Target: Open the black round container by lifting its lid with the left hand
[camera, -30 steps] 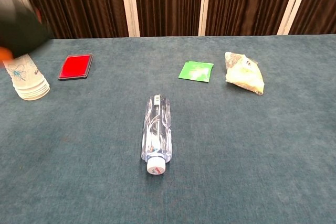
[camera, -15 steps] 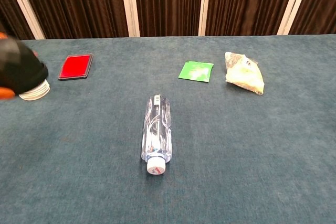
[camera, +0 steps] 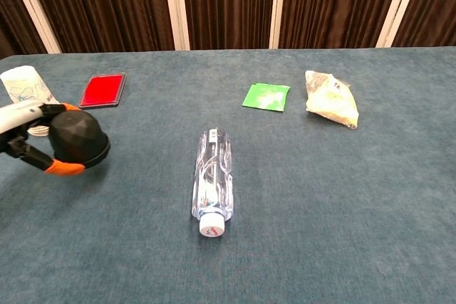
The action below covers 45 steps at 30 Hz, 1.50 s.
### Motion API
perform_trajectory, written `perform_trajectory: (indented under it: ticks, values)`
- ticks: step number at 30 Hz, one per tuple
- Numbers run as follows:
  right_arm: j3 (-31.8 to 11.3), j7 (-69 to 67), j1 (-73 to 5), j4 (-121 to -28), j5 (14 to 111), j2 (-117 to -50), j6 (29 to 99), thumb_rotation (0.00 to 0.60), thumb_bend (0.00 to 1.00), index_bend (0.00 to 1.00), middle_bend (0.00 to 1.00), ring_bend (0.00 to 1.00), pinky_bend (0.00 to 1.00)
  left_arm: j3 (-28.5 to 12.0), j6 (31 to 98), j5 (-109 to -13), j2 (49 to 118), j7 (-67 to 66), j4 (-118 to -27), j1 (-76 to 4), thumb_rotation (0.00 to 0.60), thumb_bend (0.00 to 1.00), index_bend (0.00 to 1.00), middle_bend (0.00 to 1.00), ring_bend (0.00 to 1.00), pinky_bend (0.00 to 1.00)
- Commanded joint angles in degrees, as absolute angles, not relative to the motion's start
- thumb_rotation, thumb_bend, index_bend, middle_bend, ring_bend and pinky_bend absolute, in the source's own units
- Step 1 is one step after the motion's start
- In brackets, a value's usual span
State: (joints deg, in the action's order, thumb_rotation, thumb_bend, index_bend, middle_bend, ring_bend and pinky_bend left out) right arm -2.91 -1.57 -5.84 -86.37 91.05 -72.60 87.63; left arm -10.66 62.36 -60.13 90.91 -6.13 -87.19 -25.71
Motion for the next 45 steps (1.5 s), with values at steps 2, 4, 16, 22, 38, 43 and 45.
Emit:
perform_trajectory:
  ticks: [2,4,16,22,38,43,45]
  values:
    - [-2.95,-1.75,-5.84,-86.19,91.02,-72.70,87.68,0.600,0.29,0.07,0.02,0.07,0.01,-12.14,62.42,-58.60,94.13,-8.25,-84.45,-27.56,0.600,0.47,0.24,0.42,0.00,0.00]
    - [-2.95,-1.84,-5.85,-86.11,90.99,-72.75,87.63,0.600,0.29,0.07,0.02,0.07,0.01,-12.34,62.32,-58.37,94.90,-8.60,-84.05,-27.95,0.600,0.47,0.24,0.42,0.00,0.00]
    - [-2.93,-2.66,-6.18,-86.01,90.89,-72.68,87.05,0.600,0.29,0.07,0.02,0.07,0.01,-11.91,59.67,-56.19,97.72,-10.06,-81.29,-29.38,0.600,0.47,0.24,0.38,0.00,0.00]
    - [-2.94,-2.92,-6.23,-86.07,90.90,-72.59,87.03,0.600,0.29,0.07,0.02,0.07,0.01,-11.62,59.39,-56.83,96.76,-10.04,-82.86,-29.43,0.600,0.43,0.21,0.21,0.00,0.00]
    - [-2.57,-2.99,-6.18,-86.47,90.89,-72.43,86.72,0.600,0.29,0.07,0.02,0.07,0.01,-10.76,56.32,-56.57,91.85,-8.72,-87.65,-29.58,0.600,0.42,0.16,0.00,0.00,0.00]
    - [-2.29,-2.79,-5.95,-86.43,91.22,-72.58,87.05,0.600,0.29,0.07,0.02,0.07,0.01,-11.35,57.75,-57.16,90.52,-8.25,-89.43,-29.26,0.600,0.42,0.16,0.07,0.00,0.00]
    - [-2.44,-2.72,-6.07,-86.47,91.18,-72.54,87.01,0.600,0.29,0.07,0.02,0.07,0.01,-11.64,58.29,-57.25,90.20,-8.05,-89.94,-29.15,0.600,0.42,0.16,0.10,0.00,0.00]
